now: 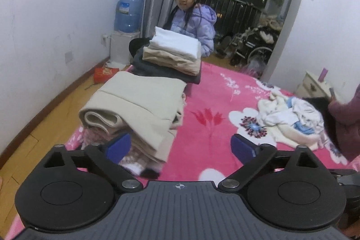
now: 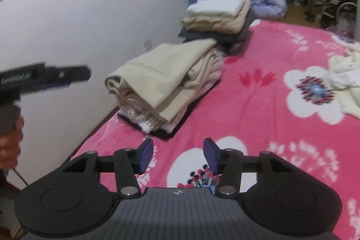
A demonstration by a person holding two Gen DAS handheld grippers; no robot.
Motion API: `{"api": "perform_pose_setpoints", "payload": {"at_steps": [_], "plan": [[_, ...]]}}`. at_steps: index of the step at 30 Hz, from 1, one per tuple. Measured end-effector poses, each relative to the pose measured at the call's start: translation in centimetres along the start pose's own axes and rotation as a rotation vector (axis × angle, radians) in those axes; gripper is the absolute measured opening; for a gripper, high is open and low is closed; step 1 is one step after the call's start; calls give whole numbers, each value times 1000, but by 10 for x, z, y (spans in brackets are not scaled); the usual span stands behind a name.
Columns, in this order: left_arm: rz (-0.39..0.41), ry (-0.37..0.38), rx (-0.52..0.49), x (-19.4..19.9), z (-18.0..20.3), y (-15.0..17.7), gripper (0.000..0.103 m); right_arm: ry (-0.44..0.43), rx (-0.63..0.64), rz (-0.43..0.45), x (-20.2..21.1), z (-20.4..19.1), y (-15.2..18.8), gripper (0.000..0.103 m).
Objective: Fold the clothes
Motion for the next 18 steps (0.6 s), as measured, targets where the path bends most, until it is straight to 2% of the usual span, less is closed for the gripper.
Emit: {"api": "perform_pose_setpoints", "payload": {"at_steps": [8, 14, 18], "plan": [[12, -73, -10, 21, 18, 6, 102, 39, -44, 26, 37, 5, 7, 56], [-1, -62, 19, 37, 26, 17, 103, 51, -74, 44, 54, 5, 13, 63], [14, -95, 8, 48, 25, 17, 103, 63, -84, 51, 57, 1, 20, 64]]}}
Point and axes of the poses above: each gripper's, at about its wrist camera, not at the fingertips, and x roughly against the way its jaws point, z to its right, y to its underside, the point moved 9 cm from there along -x, roughly the way its jaws point
